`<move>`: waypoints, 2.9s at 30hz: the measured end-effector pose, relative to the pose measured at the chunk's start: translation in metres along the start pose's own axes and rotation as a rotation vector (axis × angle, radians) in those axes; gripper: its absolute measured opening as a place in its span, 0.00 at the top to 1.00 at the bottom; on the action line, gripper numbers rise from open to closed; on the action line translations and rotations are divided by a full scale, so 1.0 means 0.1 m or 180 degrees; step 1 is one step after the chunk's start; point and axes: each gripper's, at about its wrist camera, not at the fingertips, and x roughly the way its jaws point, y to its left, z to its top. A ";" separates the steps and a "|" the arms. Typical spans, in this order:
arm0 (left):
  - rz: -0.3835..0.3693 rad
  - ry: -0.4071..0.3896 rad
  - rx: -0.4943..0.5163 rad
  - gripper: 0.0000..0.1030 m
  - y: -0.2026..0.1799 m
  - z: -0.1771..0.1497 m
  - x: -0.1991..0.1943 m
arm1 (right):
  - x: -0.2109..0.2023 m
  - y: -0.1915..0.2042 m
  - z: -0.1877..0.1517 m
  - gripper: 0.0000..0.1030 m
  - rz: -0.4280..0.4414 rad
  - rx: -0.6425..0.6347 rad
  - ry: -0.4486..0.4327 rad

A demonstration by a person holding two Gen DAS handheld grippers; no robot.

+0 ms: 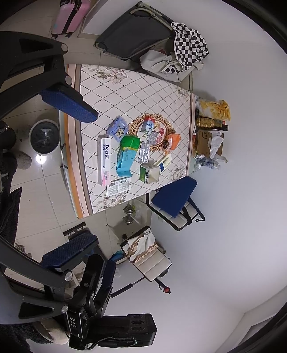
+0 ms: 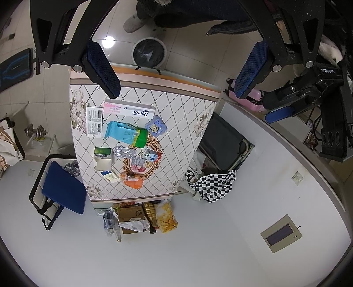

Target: Collect trash

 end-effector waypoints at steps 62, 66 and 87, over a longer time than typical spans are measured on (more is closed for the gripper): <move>0.1145 0.0507 -0.0223 0.00 0.69 0.17 1.37 | 0.82 -0.66 0.19 0.00 -0.0936 0.0683 0.0178; 0.1165 0.1022 -0.0733 0.00 0.95 0.07 2.23 | 1.46 -1.42 0.18 0.00 -0.1199 0.1023 0.0536; 0.1307 0.1971 -0.2836 0.44 0.78 -0.48 4.40 | 3.74 -3.72 0.29 0.00 -0.1117 0.1162 0.1650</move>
